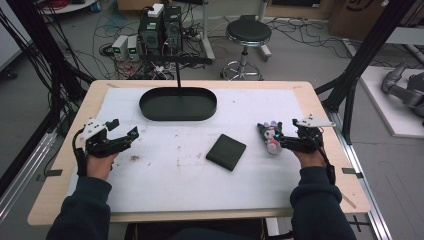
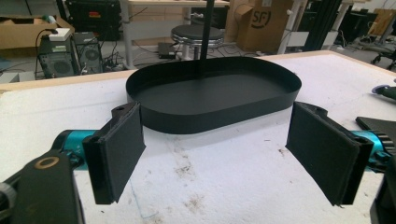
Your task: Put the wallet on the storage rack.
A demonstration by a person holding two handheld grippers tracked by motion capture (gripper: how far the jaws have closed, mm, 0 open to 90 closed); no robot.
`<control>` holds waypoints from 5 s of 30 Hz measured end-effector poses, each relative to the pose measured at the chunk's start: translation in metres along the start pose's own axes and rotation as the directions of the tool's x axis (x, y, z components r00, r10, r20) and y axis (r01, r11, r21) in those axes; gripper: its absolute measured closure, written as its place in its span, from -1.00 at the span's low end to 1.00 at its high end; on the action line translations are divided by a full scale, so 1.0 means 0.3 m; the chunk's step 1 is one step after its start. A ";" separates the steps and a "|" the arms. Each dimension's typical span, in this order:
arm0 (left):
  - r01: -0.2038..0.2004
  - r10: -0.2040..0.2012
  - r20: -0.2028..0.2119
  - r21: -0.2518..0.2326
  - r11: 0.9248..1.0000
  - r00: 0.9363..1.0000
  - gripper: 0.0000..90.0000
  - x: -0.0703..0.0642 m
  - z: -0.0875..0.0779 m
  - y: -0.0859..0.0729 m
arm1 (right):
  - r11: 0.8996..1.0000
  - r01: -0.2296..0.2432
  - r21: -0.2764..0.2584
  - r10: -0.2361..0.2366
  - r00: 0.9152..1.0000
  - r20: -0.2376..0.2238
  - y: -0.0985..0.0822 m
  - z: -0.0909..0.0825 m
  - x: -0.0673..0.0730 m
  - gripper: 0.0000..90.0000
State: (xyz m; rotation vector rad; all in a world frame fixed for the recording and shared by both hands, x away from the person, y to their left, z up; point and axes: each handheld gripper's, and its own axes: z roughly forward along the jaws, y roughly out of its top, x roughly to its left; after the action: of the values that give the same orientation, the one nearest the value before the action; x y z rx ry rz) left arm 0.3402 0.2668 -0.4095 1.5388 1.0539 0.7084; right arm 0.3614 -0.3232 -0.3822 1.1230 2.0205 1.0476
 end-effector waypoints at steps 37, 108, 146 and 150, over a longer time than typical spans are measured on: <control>-0.010 0.010 -0.002 0.012 1.000 1.000 -0.57 -0.003 -0.002 -0.010 | 0.978 0.206 -0.016 -0.203 0.947 -0.250 0.067 0.119 0.303 -0.42; 0.030 -0.030 -0.038 0.004 1.000 0.999 -0.55 0.036 -0.023 -0.014 | 0.974 -0.224 -0.028 0.208 0.939 -0.274 0.165 0.219 0.188 0.67; 0.034 -0.034 -0.023 0.009 0.999 0.999 -0.54 0.037 -0.019 -0.016 | 0.997 0.056 -0.044 -0.066 0.953 -0.295 0.315 0.278 0.346 0.67; 0.027 -0.027 -0.020 0.012 1.000 0.999 -0.54 0.032 -0.016 -0.017 | 0.996 0.035 -0.084 -0.061 0.938 -0.341 0.382 0.309 0.372 0.68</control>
State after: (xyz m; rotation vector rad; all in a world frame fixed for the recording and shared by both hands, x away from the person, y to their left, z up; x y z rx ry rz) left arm 0.3389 0.2777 -0.4142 1.5280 1.0937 0.7007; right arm 0.4289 -0.1550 -0.3454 0.8929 2.2389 1.3605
